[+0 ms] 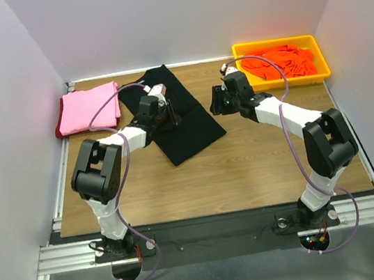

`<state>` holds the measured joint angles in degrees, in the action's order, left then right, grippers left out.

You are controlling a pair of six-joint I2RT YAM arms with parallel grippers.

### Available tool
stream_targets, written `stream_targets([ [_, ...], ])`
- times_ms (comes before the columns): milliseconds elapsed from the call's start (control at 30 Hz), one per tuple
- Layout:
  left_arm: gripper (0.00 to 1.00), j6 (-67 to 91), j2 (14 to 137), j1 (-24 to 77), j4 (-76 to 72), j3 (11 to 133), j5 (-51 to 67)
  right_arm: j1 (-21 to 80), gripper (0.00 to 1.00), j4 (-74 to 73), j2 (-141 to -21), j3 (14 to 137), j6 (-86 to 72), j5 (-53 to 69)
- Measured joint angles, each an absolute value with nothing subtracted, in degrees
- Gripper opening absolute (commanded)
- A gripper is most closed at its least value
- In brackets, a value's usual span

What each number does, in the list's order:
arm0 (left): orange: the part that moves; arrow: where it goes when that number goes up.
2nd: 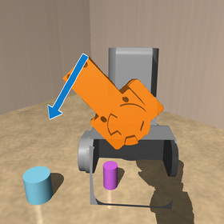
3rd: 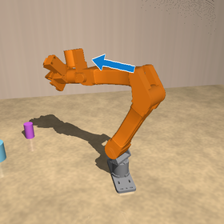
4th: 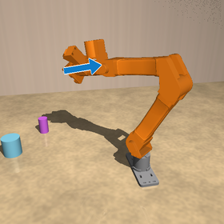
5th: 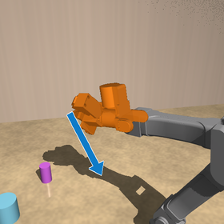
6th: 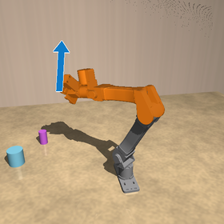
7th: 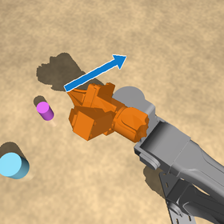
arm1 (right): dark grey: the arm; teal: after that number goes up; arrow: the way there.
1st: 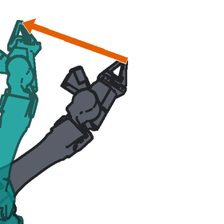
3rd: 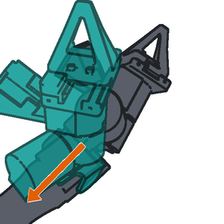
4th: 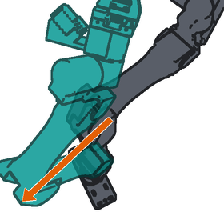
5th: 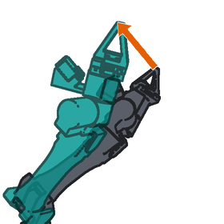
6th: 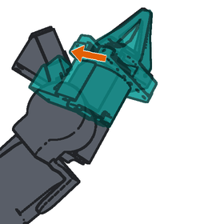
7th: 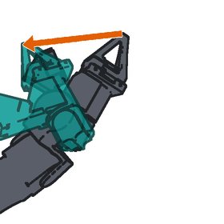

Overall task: Fold and stack the t-shirts
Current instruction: Fold the tshirt

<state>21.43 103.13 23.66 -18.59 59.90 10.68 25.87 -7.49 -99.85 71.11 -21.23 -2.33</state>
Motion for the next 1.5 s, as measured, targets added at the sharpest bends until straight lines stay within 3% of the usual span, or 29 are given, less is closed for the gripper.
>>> stream_targets([
  [633,0.34,23.59,122.91,16.47,-32.12,71.7,28.47,25.08,0.52,-7.01,-99.92,69.58,-21.26,5.21],
  [800,0.41,26.35,125.51,15.18,-34.48,73.63,32.95,25.08,0.5,-7.29,-103.0,69.58,-21.67,6.31],
  [933,0.57,27.64,124.9,15.0,-34.3,73.56,33.19,25.08,0.45,-7.18,-103.22,69.73,-21.96,7.11],
  [1167,0.61,32.36,107.04,16.16,-28.47,63.13,26.79,25.08,0.29,-7.01,-105.32,71.66,-22.22,8.86],
  [1333,0.5,34.79,91.5,22.17,-21.89,56.99,14.28,25.08,0.25,-6.98,-108.53,72.71,-22.31,10.24],
  [1500,0.42,38.26,90.59,28.99,-16.27,51.55,7.16,24.36,0.25,-7.01,-110.91,72.62,-22.61,11.16],
])
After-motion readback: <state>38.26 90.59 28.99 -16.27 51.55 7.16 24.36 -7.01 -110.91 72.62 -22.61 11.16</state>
